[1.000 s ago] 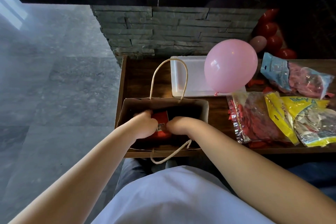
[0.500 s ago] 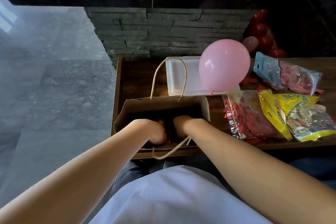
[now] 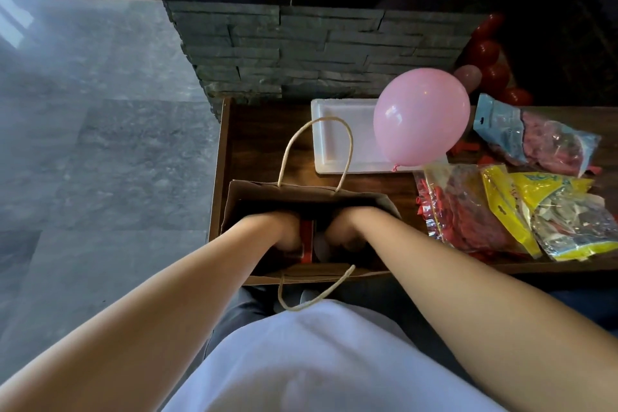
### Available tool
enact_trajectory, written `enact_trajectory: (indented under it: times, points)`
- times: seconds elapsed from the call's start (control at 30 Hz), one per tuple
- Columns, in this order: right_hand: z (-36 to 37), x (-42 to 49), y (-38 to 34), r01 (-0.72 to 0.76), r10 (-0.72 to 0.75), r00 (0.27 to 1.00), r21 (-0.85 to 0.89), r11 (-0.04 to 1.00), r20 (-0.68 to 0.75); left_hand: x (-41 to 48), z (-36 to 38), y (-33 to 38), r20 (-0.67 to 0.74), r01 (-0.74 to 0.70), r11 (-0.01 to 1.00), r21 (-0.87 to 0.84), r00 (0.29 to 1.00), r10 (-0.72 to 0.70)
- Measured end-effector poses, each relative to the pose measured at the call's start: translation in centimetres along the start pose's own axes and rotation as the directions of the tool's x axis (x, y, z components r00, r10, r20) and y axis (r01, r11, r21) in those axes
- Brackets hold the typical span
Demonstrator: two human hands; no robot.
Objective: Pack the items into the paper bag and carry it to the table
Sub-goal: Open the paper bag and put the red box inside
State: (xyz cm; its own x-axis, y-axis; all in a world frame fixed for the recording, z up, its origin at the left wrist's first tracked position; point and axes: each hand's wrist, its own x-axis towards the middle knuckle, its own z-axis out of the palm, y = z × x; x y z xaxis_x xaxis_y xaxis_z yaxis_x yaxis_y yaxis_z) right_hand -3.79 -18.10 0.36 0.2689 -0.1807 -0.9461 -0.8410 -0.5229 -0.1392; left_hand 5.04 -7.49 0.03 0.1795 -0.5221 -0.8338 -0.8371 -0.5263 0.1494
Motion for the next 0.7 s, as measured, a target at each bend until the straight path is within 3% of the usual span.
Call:
enact_trajectory:
  times: [0.2,0.33,0.5,0.7]
  points:
    - [-0.6,-1.0,0.8,0.063,-0.006,0.984,0.320,0.945,-0.178,0.3,-1.0,-0.5,-0.055,0.011,0.986,-0.167,0.998,-0.021]
    - [-0.4,-0.9,1.7,0.054,0.011,0.995,0.631,0.774,-0.099,0.2,-1.6,-0.8,-0.067,-0.019,0.976,-0.218,0.998,0.004]
    - [0.0,-0.6,1.4,0.104,-0.022,0.976,0.379,0.920,-0.216,0.3,-1.7,-0.5,-0.140,-0.062,0.921,-0.384,0.990,0.009]
    - [1.1,-0.3,1.5,0.196,-0.138,0.961,0.237,0.952,-0.241,0.3,-1.5,-0.1,-0.132,-0.025,0.925,-0.378,0.991,-0.027]
